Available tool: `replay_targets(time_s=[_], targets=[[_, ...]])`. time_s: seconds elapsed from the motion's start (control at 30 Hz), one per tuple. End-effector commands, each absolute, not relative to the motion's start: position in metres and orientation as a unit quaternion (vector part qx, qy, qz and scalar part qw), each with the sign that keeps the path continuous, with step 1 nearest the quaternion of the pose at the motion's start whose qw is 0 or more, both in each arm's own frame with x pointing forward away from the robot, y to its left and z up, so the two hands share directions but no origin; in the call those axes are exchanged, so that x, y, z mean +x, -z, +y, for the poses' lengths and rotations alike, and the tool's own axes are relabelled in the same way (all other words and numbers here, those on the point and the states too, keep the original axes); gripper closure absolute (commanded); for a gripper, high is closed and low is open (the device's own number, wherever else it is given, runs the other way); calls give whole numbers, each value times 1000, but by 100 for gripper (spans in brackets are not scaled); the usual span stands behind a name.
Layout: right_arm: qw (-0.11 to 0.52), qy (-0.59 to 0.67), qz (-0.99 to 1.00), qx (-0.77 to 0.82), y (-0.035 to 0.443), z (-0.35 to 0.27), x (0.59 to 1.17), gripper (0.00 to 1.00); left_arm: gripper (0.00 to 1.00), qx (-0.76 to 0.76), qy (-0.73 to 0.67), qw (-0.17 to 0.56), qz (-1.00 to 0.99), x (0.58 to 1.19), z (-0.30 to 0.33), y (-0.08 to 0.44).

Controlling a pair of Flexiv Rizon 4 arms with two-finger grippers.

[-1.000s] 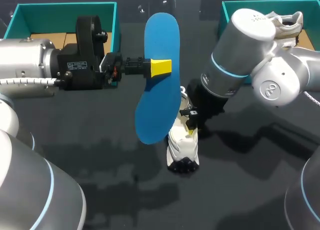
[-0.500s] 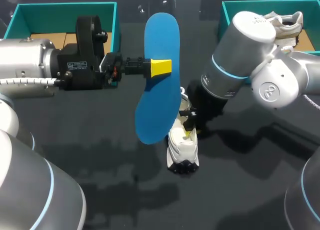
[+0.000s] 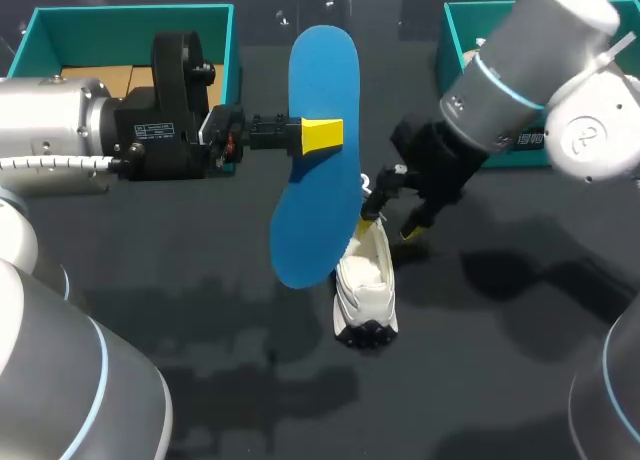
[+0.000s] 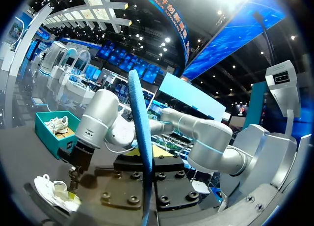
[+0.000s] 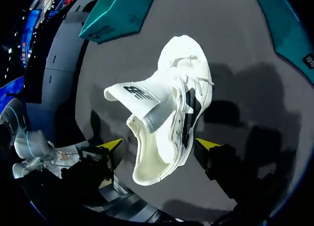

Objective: Take the shoe out of the shoebox, open the shoe tongue, remove and reinsert the insole, then place the shoe into the shoebox

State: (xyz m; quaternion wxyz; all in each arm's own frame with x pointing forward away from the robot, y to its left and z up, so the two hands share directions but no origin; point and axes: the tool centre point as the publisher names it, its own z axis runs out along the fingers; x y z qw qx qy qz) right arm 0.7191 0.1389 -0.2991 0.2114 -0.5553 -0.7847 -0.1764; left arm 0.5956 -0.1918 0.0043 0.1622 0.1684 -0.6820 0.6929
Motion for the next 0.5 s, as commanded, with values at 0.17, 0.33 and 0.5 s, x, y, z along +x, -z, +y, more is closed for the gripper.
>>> replay_targets(time_s=[0.17,0.33,0.5], targets=[[227,198,-780,-548,285,116,714,0,100,170,-695,160,-681,594,-197,-5],[243,241,-766,-545,286,119,714,0,100,135,-695,142,-692,600,-200,-5],[269,280,-740,-548,276,117,722,0,100,15,-698,28,-715,614,-203,1]])
